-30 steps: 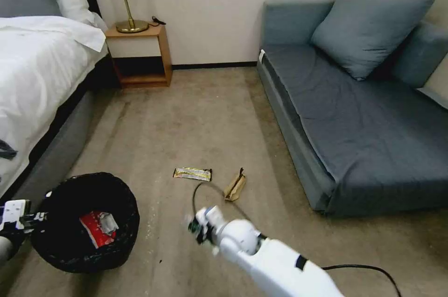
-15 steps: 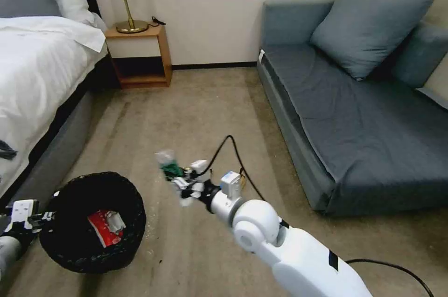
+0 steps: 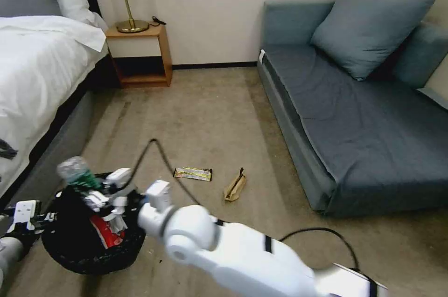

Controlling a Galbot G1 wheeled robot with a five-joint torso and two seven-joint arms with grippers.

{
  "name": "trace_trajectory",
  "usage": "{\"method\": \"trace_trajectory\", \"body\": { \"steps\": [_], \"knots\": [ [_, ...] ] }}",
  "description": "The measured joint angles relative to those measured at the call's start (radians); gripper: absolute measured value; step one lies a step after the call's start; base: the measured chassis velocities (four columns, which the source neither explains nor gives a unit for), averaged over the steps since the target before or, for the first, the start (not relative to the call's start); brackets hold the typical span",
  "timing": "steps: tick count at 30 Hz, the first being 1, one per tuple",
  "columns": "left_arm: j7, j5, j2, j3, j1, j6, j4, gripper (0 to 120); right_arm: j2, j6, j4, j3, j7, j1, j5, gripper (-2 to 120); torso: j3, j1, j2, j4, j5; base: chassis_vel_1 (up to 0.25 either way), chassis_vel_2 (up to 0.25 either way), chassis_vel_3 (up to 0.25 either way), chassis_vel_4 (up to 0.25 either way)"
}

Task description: Pick up the trash bin, then pick up the garbage on the floor and place it into the trash bin.

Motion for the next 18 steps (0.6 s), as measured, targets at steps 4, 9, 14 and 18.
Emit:
{"method": "trace_trajectory", "body": {
  "steps": [4, 9, 14, 18],
  "knots": [
    [0.003, -0.001, -0.003, -0.001, 0.003, 0.000, -0.009, 3, 0.022, 0.017, -0.044, -0.017, 0.008, 0.005, -0.018, 21, 0.000, 0.000, 0.000, -0.0001, 0.0000, 0.000, 0.000, 0.000, 0.000],
    [0.003, -0.003, -0.006, 0.001, 0.004, 0.001, -0.016, 3, 0.035, 0.012, -0.083, -0.017, 0.022, 0.000, -0.032, 36, 0.000, 0.000, 0.000, -0.0002, 0.0001, 0.000, 0.000, 0.000, 0.000],
    [0.003, -0.003, -0.009, 0.004, 0.002, 0.002, -0.019, 3, 0.028, 0.006, -0.089, -0.007, 0.029, -0.011, -0.040, 54, 0.000, 0.000, 0.000, -0.0002, 0.0003, 0.000, 0.000, 0.000, 0.000],
    [0.003, -0.003, -0.009, 0.007, 0.001, 0.003, -0.019, 3, 0.018, 0.001, -0.085, 0.001, 0.030, -0.019, -0.044, 67, 0.000, 0.000, 0.000, -0.0002, 0.0004, 0.000, 0.000, 0.000, 0.000]
  ]
}}
